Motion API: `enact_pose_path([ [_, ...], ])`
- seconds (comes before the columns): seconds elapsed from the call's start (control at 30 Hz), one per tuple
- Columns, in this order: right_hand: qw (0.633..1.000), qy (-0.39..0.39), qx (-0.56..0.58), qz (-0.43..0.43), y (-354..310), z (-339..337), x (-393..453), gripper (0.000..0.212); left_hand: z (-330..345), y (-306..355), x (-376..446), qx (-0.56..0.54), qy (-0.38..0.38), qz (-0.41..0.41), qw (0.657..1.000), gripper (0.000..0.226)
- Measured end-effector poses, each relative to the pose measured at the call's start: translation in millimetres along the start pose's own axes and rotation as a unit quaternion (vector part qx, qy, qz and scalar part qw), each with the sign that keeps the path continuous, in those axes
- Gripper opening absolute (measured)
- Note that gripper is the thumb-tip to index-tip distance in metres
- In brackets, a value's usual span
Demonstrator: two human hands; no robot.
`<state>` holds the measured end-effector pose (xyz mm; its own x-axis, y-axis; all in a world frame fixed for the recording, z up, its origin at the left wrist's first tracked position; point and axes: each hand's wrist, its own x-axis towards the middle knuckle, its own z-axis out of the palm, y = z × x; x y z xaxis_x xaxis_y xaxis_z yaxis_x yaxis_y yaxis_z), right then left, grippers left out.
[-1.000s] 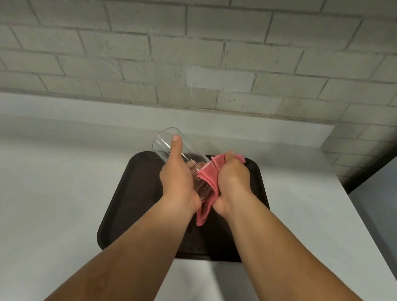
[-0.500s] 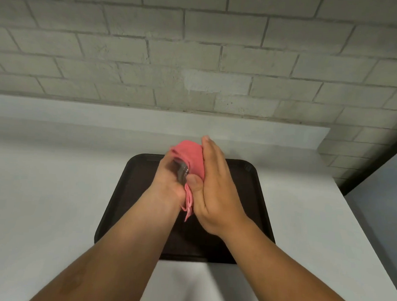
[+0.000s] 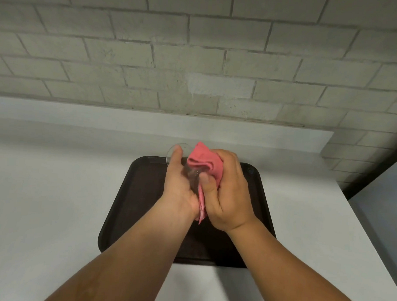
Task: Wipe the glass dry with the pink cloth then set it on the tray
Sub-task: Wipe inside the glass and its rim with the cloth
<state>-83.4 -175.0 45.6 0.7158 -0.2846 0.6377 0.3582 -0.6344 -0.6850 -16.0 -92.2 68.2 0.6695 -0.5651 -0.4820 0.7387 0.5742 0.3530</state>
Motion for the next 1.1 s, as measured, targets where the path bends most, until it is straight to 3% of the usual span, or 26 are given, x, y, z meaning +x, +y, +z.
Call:
enact_pose_path([
  [0.13, 0.988, 0.106, 0.037, 0.109, -15, 8, 9, 0.032, 10, 4, -6, 0.066, 0.022, 0.041, 0.997, 0.075],
  [0.23, 0.957, 0.161, 0.069, 0.230, -22, 9, 21, 0.048, 14, 5, -7, 0.120, 0.040, 0.081, 0.989, 0.071],
  [0.37, 0.865, 0.137, 0.233, 0.422, -28, 3, 34, 0.053, 16, 8, -8, 0.178, 0.018, 0.099, 0.979, 0.065],
  [0.47, 0.819, 0.084, 0.270, 0.499, -31, -5, 43, 0.047, 11, 10, -7, 0.255, -0.034, 0.121, 0.959, 0.061],
  [0.53, 0.815, 0.040, 0.253, 0.519, -29, -10, 46, 0.046, 7, 9, -5, 0.325, -0.058, 0.142, 0.933, 0.055],
  [0.63, 0.862, 0.008, 0.129, 0.489, -25, -12, 48, 0.051, 3, 4, -5, 0.413, -0.080, 0.141, 0.896, 0.042],
  [0.77, 0.907, -0.009, 0.023, 0.421, -21, -9, 46, 0.057, 3, -4, -8, 0.420, -0.037, 0.128, 0.898, 0.087],
  [0.83, 0.909, -0.013, 0.021, 0.416, -16, -7, 45, 0.061, 0, -5, -8, 0.424, -0.027, 0.120, 0.897, 0.078],
  [0.93, 0.879, 0.019, 0.115, 0.462, -7, -10, 49, 0.060, -6, -7, -10, 0.379, -0.029, 0.086, 0.921, 0.060],
  [1.03, 0.822, 0.027, 0.226, 0.522, -3, -16, 52, 0.061, -9, -9, -9, 0.313, -0.049, 0.058, 0.947, 0.065],
  [1.1, 0.819, 0.020, 0.230, 0.525, 0, -15, 48, 0.061, -8, -9, -8, 0.303, -0.051, 0.059, 0.950, 0.071],
])
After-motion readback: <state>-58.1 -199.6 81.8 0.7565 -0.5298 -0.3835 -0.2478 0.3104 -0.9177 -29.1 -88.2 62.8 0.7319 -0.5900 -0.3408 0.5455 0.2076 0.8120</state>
